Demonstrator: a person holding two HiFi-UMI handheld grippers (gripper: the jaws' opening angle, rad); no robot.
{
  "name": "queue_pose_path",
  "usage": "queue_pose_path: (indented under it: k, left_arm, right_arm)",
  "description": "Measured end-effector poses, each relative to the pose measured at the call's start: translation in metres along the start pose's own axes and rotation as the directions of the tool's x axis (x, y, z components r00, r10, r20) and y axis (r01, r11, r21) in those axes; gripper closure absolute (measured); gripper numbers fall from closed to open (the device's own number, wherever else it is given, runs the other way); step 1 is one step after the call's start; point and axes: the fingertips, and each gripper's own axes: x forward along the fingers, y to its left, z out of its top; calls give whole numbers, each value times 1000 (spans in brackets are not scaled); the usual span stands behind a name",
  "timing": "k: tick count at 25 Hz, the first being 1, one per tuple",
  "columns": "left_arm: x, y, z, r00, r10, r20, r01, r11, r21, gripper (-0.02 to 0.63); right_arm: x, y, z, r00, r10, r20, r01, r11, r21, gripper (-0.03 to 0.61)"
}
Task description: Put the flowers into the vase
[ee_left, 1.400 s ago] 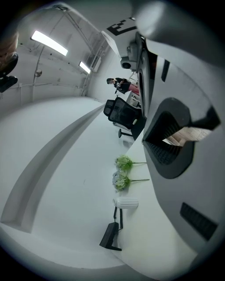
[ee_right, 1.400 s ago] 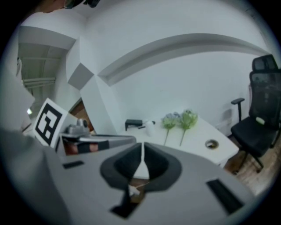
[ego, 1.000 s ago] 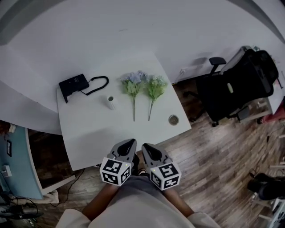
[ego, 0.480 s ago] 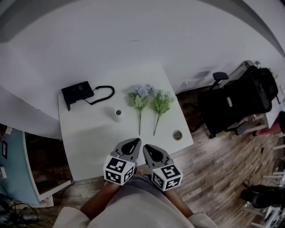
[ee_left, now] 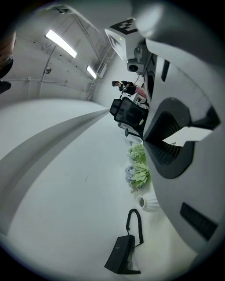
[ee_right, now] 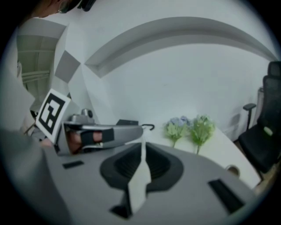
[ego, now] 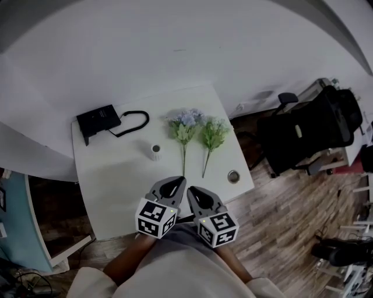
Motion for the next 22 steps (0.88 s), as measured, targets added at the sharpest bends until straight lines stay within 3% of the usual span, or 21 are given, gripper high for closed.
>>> queue_pose_path:
  k: [9,17,22]
  left_arm:
    - [13,-4,-8,999,-36,-33,35,999,-15,591]
    - [20,7,-7,999,-1,-32,1,1000,-9,592]
    - [28,17,-5,1000,24,-16,-25,999,-45,591]
  right_arm:
    - [-2,-22,-7,999,-45,-24,46,997,59,551]
    - [15,-37,3,999,-28,-46,31,997,72,549]
    - [22,-48,2,996,-34,-76,40,996,77,531]
